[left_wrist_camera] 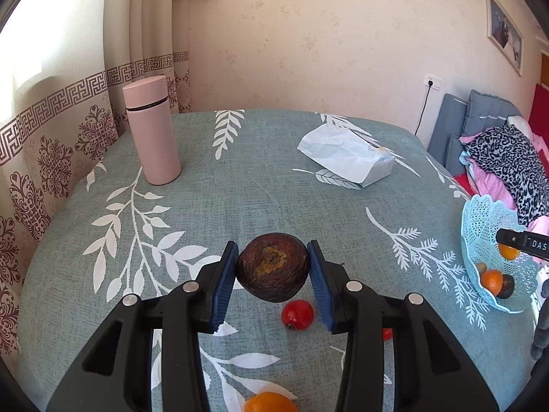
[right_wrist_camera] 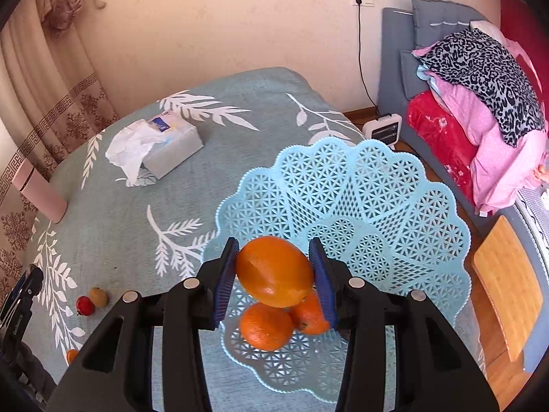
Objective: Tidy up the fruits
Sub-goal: 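Release the orange into the basket with the right tool while the left tool holds the avocado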
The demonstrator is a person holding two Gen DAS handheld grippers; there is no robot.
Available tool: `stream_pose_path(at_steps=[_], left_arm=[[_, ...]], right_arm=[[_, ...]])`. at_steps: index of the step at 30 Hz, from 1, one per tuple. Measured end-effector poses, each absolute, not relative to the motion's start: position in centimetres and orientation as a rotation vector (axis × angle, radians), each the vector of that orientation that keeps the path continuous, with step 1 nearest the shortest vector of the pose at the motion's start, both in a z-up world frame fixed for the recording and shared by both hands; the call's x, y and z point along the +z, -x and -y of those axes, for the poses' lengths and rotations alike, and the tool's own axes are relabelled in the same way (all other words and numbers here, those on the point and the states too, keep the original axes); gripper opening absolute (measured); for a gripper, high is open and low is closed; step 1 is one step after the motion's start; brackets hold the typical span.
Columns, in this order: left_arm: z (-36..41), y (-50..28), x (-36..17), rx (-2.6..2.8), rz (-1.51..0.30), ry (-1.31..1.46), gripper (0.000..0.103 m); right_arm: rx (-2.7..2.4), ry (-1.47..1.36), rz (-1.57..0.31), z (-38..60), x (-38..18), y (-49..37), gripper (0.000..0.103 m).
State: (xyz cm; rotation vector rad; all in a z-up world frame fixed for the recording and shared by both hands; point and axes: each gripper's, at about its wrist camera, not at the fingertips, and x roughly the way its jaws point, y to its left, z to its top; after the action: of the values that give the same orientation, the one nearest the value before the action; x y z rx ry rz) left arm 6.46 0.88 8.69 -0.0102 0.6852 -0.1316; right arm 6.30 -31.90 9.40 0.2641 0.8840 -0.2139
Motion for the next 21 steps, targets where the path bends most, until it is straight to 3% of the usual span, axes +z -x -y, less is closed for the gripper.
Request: stream_pose_path(at_steps=[7, 9, 10, 17, 21], left_arm=[[0.3, -5.9, 8.6, -0.150, -0.680, -0.019, 0.042], [0.5, -5.8, 8.5, -0.152, -0.681, -0.023, 0.042], [0.5, -5.8, 8.5, -0.152, -0.682, -0.025, 0.042], [1.1, -5.4, 8.4, -0.149, -0.669, -0.050, 0.042], [1.5, -5.1, 8.4, -0.148, -0.656, -0.070, 0.042]], right_arm=[[-0.240, -0.296, -0.914, 33.3, 8.1, -6.0, 0.045], [-0.245, -0.300, -0.896, 33.5, 8.4, -5.7, 0.061], [-0.249, -0.300, -0.883, 33.5, 8.7, -5.5, 0.063], [-0.255, -0.295, -0.825, 33.8, 10.4, -3.7, 0.064], [-0.255, -0.286, -0.809, 33.7, 10.2, -2.4, 0.069]])
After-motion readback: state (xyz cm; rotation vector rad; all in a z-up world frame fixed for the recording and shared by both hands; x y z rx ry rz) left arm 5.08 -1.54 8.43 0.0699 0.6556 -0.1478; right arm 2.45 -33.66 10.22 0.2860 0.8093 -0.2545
